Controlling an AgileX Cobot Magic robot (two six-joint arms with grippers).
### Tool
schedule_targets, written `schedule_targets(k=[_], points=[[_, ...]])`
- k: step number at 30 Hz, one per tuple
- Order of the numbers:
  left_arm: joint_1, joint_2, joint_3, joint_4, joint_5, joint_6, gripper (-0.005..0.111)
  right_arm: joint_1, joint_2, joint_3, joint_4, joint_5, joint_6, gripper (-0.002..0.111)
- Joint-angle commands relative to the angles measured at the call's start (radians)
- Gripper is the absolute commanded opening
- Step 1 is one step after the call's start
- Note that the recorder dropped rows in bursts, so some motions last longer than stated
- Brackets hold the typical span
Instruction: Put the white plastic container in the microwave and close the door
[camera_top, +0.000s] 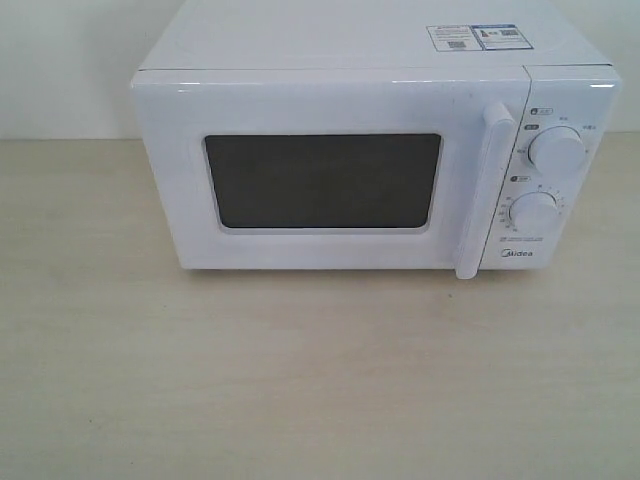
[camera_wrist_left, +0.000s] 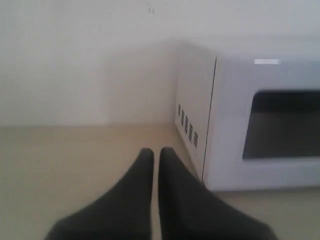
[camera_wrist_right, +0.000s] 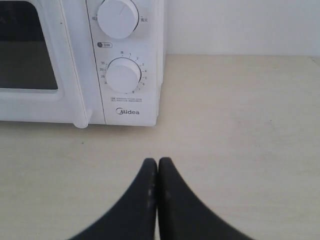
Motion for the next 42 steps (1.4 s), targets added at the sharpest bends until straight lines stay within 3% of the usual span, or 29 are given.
schedule_targets(k=[1, 12, 18, 42], points=[[0.002, -0.003, 0.004, 0.068, 0.182, -0.051, 0.004, -0.002, -0.004, -0.001, -0.006, -0.005, -0.003, 0.0], [0.002, -0.003, 0.004, 0.085, 0.203, -0.059, 0.004, -0.002, -0.004, -0.001, -0.006, -0.005, -0.003, 0.0], [0.067, -0.003, 0.004, 0.068, 0.213, -0.085, 0.004, -0.002, -0.004, -0.001, -0.006, -0.005, -0.003, 0.0], [0.065, -0.003, 0.004, 0.077, 0.206, -0.085, 0.004, -0.002, -0.004, -0.001, -0.006, -0.005, -0.003, 0.0]])
